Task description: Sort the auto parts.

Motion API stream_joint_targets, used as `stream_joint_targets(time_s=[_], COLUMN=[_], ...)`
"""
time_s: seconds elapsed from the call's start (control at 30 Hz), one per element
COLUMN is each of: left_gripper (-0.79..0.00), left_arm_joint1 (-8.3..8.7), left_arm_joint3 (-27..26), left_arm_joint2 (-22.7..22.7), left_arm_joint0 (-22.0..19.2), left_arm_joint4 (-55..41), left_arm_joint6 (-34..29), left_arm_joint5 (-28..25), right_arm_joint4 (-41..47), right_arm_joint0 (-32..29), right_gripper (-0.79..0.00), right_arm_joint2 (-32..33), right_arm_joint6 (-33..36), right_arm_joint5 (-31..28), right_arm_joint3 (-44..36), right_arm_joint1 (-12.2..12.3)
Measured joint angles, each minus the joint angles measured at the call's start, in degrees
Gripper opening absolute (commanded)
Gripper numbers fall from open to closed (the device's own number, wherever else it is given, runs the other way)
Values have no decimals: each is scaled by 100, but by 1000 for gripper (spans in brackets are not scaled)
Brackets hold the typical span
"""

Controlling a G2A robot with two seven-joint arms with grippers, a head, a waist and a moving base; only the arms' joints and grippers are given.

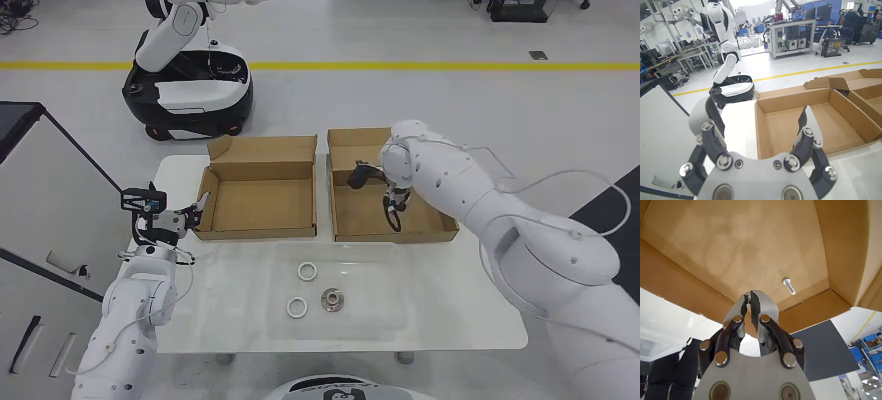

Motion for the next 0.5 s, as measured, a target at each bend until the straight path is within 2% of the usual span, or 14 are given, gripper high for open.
stream_joint_targets(time_s=[0.27, 0.5], left_gripper=[0, 0], left_arm_joint1=[0, 0], left_arm_joint3=[0, 0], left_arm_joint2=[0, 0], left_arm_joint0=[0, 0], left_arm_joint4=[0, 0], left_arm_joint6=[0, 0], left_arm_joint5=[0, 0], right_arm_joint4=[-249, -376], right_arm_joint0=[-30, -111], right_gripper=[-785, -785], right_arm_joint2=[56, 100], right_arm_joint6=[-579, -790], right_arm_joint5=[130, 227], right_arm_joint3=[382, 595], right_arm_joint1=[-156, -287])
